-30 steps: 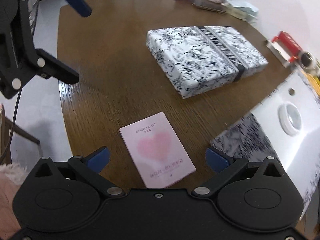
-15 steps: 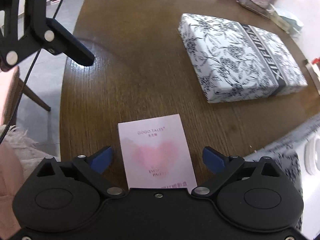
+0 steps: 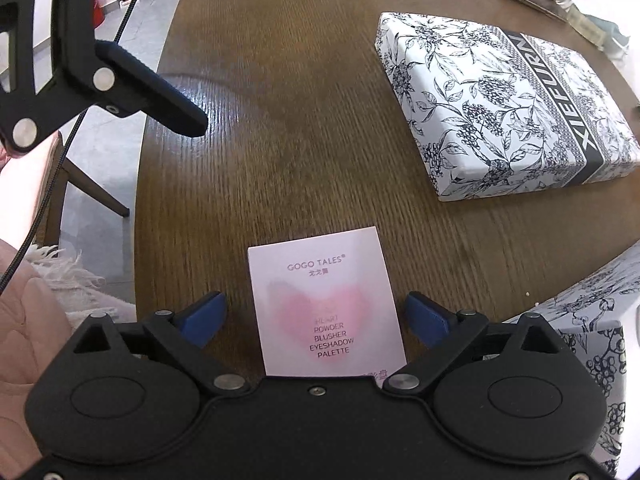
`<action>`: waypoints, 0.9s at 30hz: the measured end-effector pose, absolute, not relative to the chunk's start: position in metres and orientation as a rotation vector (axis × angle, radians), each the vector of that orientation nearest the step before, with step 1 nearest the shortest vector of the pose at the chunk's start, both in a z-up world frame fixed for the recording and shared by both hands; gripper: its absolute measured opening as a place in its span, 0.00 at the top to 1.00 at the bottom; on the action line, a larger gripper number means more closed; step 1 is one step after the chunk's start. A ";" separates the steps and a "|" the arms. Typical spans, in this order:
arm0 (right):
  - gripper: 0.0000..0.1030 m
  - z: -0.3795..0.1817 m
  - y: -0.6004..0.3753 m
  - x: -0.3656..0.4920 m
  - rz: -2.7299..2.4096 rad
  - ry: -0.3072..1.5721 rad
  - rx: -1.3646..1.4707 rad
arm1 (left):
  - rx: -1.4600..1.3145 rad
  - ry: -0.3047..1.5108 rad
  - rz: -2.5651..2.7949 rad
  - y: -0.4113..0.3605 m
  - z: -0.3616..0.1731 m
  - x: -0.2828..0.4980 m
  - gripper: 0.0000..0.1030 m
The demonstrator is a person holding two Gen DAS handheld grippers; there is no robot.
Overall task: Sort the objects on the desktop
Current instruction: 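Move the right gripper to the pink palette box and close on it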
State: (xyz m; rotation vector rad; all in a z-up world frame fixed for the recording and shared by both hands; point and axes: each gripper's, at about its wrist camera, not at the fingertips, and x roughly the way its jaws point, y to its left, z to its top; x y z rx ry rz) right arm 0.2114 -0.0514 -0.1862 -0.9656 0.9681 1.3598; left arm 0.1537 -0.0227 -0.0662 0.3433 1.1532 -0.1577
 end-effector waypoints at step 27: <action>0.32 -0.170 -0.044 0.217 1.405 0.990 -1.082 | 0.238 1.222 -0.139 -0.015 -0.061 0.150 0.00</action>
